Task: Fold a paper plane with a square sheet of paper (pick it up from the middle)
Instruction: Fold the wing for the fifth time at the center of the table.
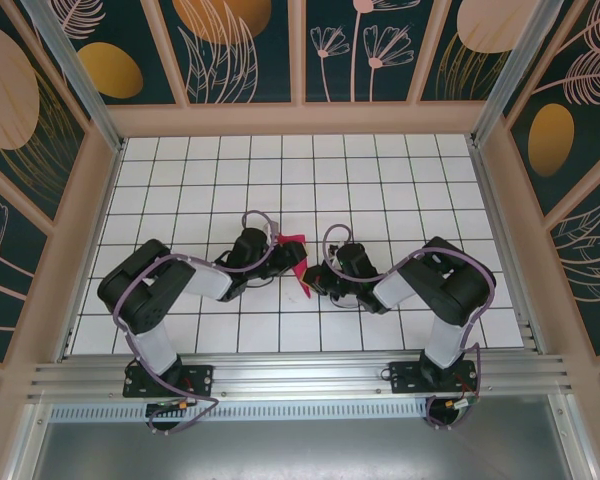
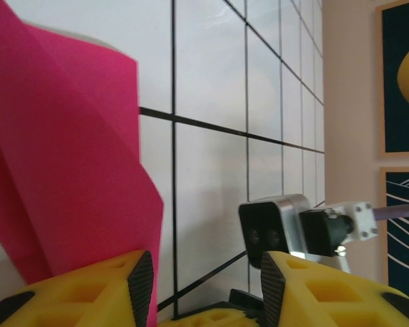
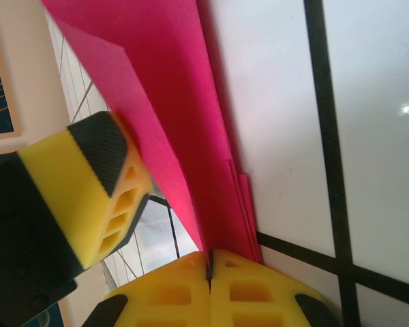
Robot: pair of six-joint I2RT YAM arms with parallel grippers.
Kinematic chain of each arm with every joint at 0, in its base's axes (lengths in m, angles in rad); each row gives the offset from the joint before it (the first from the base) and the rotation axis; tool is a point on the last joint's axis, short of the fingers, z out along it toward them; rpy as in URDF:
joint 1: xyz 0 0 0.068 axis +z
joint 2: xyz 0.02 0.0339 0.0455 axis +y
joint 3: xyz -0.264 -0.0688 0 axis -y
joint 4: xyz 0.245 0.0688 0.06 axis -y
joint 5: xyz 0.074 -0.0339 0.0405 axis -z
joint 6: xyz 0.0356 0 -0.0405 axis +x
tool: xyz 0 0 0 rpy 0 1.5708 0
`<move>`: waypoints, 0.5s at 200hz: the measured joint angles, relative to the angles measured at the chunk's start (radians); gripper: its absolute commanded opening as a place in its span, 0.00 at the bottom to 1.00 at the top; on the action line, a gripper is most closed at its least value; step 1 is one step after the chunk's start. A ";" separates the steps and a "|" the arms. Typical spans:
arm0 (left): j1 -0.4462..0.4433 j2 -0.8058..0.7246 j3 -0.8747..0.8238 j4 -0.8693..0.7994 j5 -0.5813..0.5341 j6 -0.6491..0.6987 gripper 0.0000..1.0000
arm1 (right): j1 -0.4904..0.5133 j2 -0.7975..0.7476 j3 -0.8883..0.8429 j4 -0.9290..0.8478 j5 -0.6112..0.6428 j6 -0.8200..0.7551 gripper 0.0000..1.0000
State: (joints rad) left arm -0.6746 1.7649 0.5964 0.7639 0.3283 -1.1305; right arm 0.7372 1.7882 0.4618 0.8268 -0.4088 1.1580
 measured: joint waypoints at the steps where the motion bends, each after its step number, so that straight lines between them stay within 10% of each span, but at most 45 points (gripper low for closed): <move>1: 0.000 -0.001 0.000 0.001 0.000 0.000 0.48 | 0.000 0.000 0.000 -0.001 -0.001 0.000 0.01; 100: 0.005 0.027 0.000 0.071 0.001 -0.001 0.49 | -0.003 -0.002 0.025 -0.050 -0.013 -0.008 0.01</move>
State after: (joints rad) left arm -0.6697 1.7924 0.5961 0.8345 0.3290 -1.1316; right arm 0.7345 1.7866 0.4866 0.7769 -0.4213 1.1496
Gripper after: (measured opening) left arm 0.493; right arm 0.064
